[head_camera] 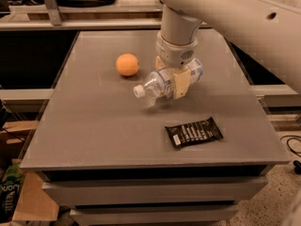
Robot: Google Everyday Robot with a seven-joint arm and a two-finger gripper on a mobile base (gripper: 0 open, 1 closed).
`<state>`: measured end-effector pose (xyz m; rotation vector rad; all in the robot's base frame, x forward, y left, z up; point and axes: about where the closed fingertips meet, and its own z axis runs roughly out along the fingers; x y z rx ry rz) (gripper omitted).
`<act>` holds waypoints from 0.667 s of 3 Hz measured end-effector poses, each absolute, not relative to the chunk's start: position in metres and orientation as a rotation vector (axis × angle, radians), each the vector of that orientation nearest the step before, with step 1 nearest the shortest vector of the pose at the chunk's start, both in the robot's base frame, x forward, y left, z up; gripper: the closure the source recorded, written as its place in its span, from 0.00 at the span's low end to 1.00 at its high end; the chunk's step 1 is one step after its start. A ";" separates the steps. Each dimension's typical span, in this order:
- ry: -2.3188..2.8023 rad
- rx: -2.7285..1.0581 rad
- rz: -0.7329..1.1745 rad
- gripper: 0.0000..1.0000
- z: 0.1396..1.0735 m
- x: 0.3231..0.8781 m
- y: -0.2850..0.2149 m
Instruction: Knock blue plastic bottle over
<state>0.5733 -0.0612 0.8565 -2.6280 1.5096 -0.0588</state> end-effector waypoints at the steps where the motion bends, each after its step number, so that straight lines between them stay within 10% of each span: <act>1: 1.518 -2.630 -0.028 0.37 0.853 0.575 -0.062; 2: 1.527 -2.626 -0.011 0.13 0.852 0.579 -0.063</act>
Offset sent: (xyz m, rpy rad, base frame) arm 0.0066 -0.0069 -0.0029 0.0075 0.0590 -0.0157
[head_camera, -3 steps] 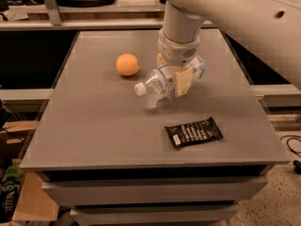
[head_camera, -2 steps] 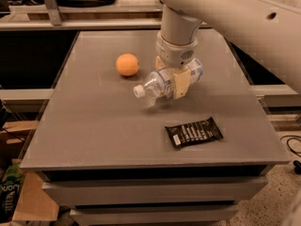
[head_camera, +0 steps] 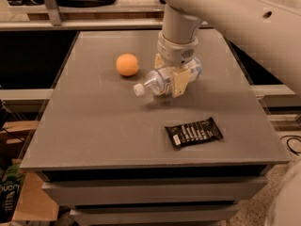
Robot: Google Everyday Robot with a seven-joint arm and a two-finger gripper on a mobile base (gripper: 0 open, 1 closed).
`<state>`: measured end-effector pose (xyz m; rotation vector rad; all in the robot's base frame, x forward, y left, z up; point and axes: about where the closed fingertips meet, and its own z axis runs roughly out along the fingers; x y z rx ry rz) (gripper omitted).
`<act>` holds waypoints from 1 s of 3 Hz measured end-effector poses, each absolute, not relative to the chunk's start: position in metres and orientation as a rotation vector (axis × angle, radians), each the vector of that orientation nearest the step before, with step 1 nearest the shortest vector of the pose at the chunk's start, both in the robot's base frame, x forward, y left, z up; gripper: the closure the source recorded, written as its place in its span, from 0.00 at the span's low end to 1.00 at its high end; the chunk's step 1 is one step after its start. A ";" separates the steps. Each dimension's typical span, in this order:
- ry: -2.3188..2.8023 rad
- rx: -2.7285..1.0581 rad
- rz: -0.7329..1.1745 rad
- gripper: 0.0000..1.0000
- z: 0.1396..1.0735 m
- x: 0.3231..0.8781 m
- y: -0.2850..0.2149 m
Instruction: Knock blue plastic bottle over
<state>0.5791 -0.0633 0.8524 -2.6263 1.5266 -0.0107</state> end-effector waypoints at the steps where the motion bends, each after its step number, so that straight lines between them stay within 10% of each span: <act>1: 1.534 -2.616 0.003 0.00 0.854 0.584 -0.066; 3: 1.565 -2.574 -0.029 0.00 0.873 0.599 -0.080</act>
Offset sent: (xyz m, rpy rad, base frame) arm 0.0125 -0.0164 0.0131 0.0004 0.0234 -0.0274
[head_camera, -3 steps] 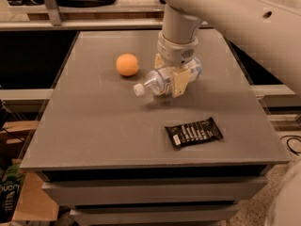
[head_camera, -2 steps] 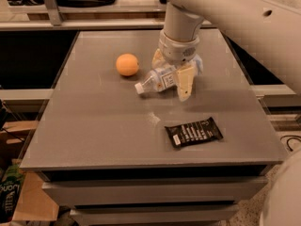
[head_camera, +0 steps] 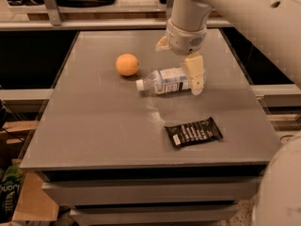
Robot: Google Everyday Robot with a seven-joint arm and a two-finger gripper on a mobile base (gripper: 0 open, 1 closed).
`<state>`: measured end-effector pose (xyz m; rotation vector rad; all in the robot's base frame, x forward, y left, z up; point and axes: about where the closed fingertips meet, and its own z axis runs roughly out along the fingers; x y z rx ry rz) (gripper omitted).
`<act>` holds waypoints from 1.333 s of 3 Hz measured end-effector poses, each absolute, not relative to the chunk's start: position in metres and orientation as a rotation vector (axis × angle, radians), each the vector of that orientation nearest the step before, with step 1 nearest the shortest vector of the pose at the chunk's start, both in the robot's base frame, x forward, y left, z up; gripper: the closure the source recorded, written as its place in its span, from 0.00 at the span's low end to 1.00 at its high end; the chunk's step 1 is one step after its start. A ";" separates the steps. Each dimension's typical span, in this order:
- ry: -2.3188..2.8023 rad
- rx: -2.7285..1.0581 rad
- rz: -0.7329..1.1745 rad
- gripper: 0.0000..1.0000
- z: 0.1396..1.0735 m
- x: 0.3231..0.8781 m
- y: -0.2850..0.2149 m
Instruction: Knock blue plastic bottle over
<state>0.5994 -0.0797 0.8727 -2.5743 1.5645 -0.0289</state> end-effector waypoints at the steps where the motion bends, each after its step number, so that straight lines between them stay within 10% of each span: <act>1: 1.587 -2.527 -0.082 0.00 0.895 0.611 -0.091; 4: 1.642 -2.436 -0.128 0.00 0.928 0.626 -0.114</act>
Offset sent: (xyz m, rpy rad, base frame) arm 0.0206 -0.0429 0.0654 0.0107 -0.0856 -0.1022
